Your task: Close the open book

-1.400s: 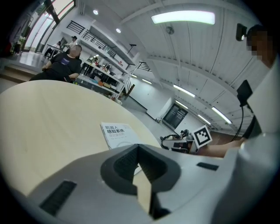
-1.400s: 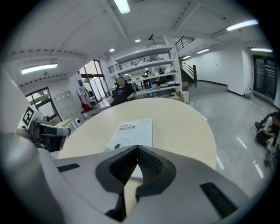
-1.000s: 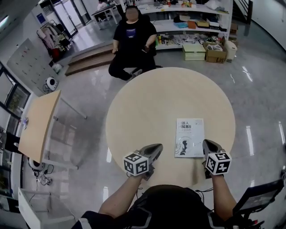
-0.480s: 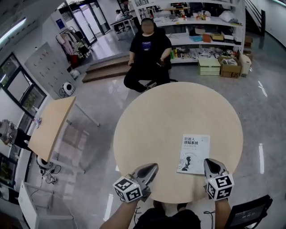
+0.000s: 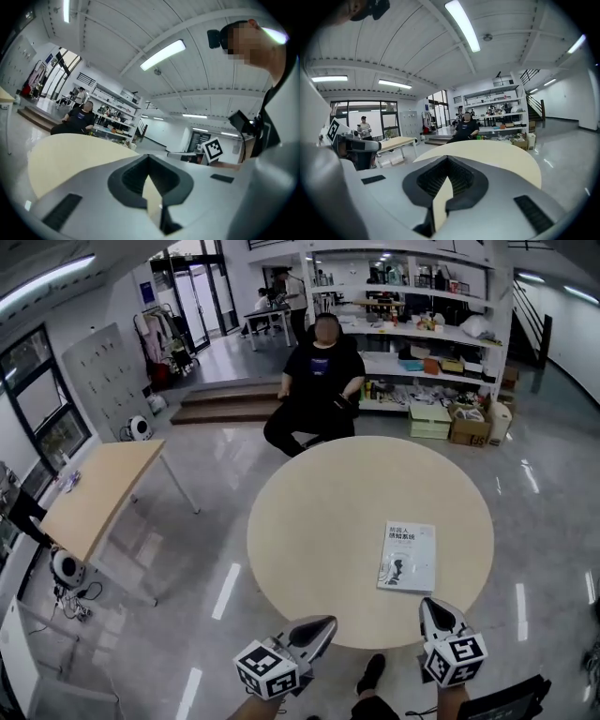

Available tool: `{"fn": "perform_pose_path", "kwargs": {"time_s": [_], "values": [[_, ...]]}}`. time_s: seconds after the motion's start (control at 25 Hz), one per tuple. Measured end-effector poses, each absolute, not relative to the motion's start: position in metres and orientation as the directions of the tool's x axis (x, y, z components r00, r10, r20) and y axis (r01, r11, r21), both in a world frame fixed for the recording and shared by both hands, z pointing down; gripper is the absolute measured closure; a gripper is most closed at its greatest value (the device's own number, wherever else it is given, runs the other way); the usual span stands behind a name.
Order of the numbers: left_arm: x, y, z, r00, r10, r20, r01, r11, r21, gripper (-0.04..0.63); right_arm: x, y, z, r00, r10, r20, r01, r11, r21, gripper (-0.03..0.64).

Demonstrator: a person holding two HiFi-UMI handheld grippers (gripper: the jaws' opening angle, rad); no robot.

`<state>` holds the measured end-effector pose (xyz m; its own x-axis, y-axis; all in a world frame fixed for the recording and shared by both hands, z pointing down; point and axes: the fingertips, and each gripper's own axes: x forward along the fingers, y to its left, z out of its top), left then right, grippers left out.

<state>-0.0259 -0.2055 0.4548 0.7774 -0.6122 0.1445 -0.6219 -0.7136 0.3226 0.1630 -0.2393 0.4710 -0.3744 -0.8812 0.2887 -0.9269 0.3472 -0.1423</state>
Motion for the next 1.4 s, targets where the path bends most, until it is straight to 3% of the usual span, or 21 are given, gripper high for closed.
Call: {"fn": "perform_pose_path", "kwargs": {"time_s": [0.24, 0.56, 0.96, 1.4], "values": [[-0.074, -0.098, 0.45, 0.804, -0.574, 0.154, -0.587, -0.724, 0.362, 0.606, 0.115, -0.119, 0.442, -0.328, -0.901, 0.284, -0.944, 0.298, -0.145, 0.618], [-0.073, 0.005, 0.425, 0.798, -0.592, 0.112, -0.594, -0.74, 0.316, 0.606, 0.105, -0.011, 0.415, -0.412, -0.884, 0.222, -0.911, 0.397, -0.109, 0.618], [-0.026, 0.151, 0.392, 0.758, -0.647, 0.083, -0.638, -0.708, 0.303, 0.606, 0.139, 0.152, 0.408, -0.51, -0.837, 0.198, -0.86, 0.499, -0.106, 0.618], [-0.017, 0.298, 0.398, 0.781, -0.616, 0.105, -0.619, -0.739, 0.266, 0.606, 0.132, 0.279, 0.39, -0.515, -0.846, 0.139, -0.856, 0.5, -0.127, 0.618]]}}
